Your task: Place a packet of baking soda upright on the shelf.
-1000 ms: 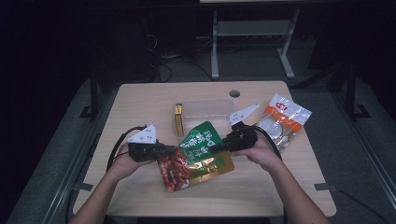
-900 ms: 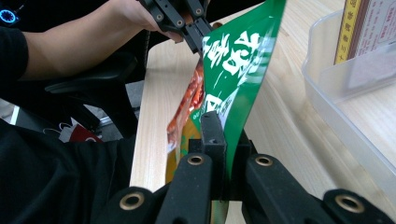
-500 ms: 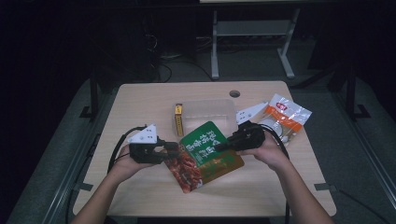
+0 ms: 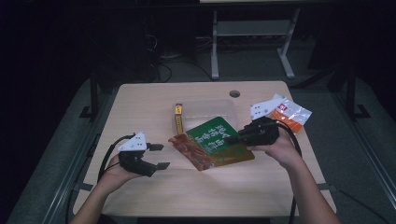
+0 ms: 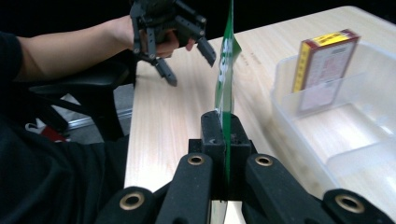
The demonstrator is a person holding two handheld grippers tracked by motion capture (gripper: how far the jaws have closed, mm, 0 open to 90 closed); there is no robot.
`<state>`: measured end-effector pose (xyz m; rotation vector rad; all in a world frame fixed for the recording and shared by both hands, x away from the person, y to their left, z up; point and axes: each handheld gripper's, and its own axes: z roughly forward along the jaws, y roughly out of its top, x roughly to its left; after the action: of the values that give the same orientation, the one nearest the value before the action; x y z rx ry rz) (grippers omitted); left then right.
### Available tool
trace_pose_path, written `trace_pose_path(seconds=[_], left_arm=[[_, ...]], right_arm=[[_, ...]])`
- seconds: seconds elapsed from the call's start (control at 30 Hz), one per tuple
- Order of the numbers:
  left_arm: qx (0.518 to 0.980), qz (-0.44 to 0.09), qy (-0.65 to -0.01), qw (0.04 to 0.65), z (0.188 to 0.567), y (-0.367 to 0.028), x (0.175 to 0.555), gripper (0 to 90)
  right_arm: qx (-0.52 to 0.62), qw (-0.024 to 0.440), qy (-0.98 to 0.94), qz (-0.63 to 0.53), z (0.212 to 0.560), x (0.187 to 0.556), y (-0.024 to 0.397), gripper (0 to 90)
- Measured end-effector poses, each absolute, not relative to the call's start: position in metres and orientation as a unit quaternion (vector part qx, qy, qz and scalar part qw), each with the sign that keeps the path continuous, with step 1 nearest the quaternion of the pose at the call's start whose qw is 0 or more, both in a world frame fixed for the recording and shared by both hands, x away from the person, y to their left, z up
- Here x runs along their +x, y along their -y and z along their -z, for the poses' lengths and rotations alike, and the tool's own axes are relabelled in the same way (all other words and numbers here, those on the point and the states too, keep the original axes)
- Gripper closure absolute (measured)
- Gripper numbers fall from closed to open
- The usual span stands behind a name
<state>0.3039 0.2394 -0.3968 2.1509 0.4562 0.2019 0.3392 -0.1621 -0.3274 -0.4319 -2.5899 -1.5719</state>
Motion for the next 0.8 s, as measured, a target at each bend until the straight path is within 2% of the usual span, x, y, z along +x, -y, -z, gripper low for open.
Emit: trace_pose_path(seconds=[0.27, 0.8], left_arm=[[0.880, -0.059, -0.194, 0.430, 0.410, -0.237, 0.308, 23.7], [0.878, -0.069, -0.204, 0.428, 0.414, -0.242, 0.312, 22.4]], right_arm=[[-0.175, 0.008, 0.840, 0.513, 0.309, 0.335, 0.179, 90.0], [-0.230, -0.053, 0.821, 0.519, 0.262, 0.349, 0.194, 90.0]])
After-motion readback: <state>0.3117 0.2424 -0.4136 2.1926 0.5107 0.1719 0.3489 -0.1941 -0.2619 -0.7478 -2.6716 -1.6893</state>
